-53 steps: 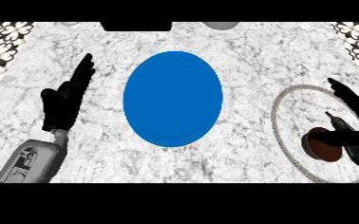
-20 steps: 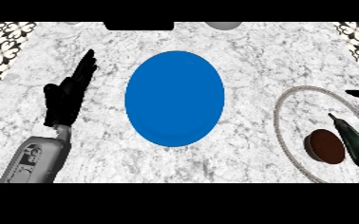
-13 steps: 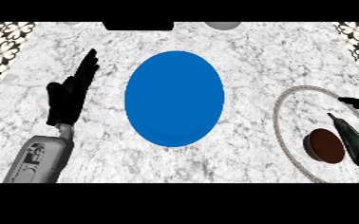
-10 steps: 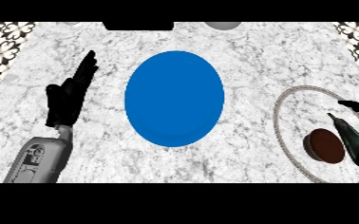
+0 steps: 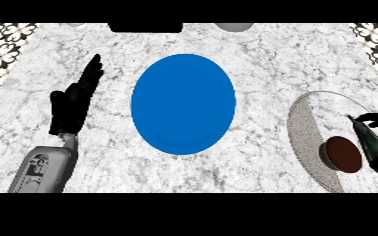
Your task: Pick the eggplant from the placemat and place it in the plate
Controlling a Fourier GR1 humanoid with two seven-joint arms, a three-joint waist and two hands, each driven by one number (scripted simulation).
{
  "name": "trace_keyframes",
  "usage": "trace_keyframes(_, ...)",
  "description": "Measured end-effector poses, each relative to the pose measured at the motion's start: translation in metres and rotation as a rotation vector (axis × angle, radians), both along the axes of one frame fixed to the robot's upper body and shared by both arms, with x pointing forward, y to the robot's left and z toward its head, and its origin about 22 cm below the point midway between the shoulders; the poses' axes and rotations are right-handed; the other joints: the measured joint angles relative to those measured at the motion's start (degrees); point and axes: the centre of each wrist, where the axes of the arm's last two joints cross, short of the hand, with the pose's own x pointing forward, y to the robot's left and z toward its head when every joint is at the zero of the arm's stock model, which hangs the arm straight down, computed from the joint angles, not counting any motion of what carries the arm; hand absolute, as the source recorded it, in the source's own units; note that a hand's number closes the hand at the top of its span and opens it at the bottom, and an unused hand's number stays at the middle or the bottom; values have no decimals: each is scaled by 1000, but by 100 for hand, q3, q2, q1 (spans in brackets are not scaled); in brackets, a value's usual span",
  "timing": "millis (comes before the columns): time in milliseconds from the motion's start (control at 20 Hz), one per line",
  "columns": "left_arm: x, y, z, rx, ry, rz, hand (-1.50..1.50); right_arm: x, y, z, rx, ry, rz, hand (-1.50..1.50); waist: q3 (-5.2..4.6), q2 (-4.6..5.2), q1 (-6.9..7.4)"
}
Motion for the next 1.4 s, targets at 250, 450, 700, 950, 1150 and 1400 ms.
trace_keyframes(250, -2, -6, -5, -1, 3, 3, 0, 1, 0, -9, -31, -59, 9, 150, -37, -17, 4)
trace_keyframes(450, -2, 2, -7, -3, -4, 0, 0, 0, -1, -10, -35, -102, 15, 150, -39, -21, 0)
trace_keyframes(700, -4, 7, -1, -1, 3, 14, 0, 3, 24, -13, -62, -234, 20, 150, -26, -36, -73)
trace_keyframes(950, -7, 13, -5, -1, 17, 42, 0, 4, 94, -19, -90, -467, 77, 150, -14, -91, -236)
trace_keyframes(1150, -10, 16, -8, -6, 23, 49, 0, 1, 137, 4, -79, -734, 105, 150, -6, -108, -290)
trace_keyframes(1400, -5, 15, -5, -4, 17, 40, 0, -17, 183, 43, -26, -1007, 152, 150, 1, -78, -261)
